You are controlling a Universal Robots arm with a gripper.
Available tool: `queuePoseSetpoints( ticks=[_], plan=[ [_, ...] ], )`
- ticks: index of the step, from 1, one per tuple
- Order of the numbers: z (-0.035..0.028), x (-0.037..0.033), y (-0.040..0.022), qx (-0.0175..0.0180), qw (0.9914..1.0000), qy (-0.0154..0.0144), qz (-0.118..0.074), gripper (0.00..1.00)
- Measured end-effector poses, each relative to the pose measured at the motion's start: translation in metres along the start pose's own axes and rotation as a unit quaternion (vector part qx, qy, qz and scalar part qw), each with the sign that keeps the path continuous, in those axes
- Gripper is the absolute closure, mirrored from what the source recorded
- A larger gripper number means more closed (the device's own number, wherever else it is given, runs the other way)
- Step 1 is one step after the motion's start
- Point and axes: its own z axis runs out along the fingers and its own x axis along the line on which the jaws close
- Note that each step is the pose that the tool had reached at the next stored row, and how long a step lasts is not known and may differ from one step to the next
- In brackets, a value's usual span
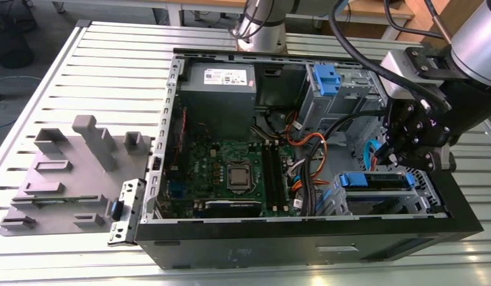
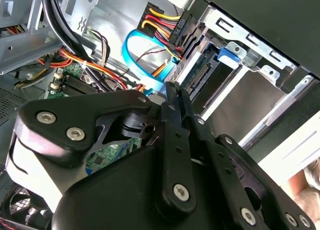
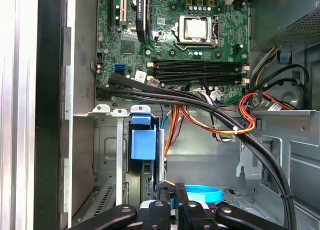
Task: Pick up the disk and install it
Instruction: 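Insert the first disk wire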
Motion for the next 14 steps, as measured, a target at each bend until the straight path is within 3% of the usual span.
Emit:
queuePoseSetpoints(
  ticks=[14],
  plan=[
    [-0.0005,0.0087,0.0000,0.0000,1.00000,0.0000,0.000,0.84]
  ],
)
